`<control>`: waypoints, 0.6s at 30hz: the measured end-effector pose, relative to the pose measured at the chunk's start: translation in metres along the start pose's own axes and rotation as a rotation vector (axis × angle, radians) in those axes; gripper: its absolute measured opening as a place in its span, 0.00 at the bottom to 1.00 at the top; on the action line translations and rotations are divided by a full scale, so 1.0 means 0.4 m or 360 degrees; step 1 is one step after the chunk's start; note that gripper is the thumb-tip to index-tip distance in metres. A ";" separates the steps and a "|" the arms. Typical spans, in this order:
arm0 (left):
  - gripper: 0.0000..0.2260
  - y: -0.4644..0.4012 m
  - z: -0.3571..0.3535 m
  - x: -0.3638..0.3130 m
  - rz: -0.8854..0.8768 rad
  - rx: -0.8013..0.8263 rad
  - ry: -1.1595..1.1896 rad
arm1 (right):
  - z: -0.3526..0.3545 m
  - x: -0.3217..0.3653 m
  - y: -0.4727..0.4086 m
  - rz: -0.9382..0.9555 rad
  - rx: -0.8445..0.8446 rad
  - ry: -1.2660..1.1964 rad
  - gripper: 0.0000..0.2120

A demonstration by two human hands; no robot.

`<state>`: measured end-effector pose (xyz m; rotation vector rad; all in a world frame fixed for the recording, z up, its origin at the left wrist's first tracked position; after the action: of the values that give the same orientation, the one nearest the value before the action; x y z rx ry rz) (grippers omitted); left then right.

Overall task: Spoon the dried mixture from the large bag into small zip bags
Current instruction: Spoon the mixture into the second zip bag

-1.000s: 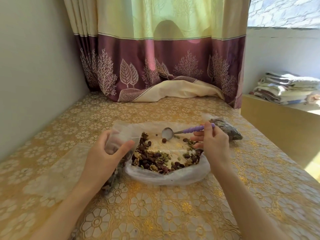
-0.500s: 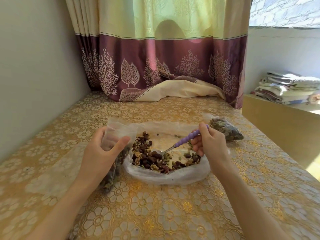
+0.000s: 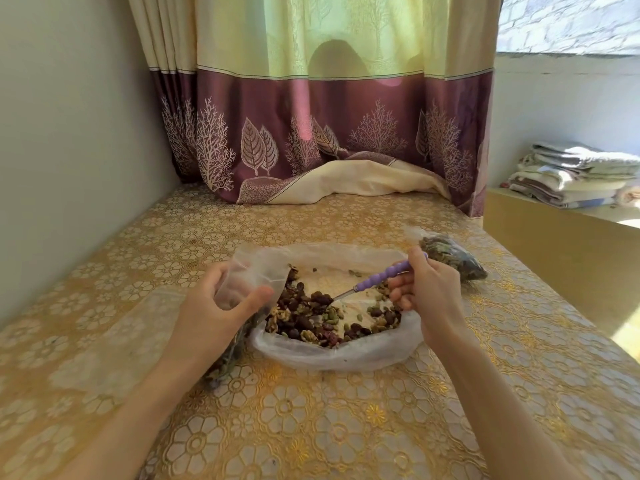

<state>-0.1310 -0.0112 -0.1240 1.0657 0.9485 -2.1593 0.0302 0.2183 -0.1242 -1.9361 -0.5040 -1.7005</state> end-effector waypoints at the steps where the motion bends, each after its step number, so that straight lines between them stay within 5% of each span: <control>1: 0.23 -0.001 -0.003 -0.001 -0.0005 0.0026 0.0006 | 0.005 0.002 -0.001 0.0013 -0.0024 -0.0004 0.22; 10: 0.26 -0.001 -0.028 -0.013 -0.0019 0.0218 -0.0066 | 0.035 0.027 -0.001 0.0202 -0.0222 -0.0065 0.23; 18: 0.26 -0.003 -0.034 0.003 0.0025 0.0239 -0.0119 | -0.007 0.071 0.033 0.0388 -0.0085 -0.0261 0.22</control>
<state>-0.1265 -0.0002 -0.1303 1.0499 0.7521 -2.2698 0.0398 0.2048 -0.0978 -2.0912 -0.2694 -1.4237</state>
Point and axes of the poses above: each hand's wrist, its own y-axis away from the middle knuckle, its own z-axis out of the back of the hand, x = y × z, the point moved 6 cm from there along -y, towards the middle knuckle, and after that the axes turned 7 degrees about x, right-handed, at the moved point
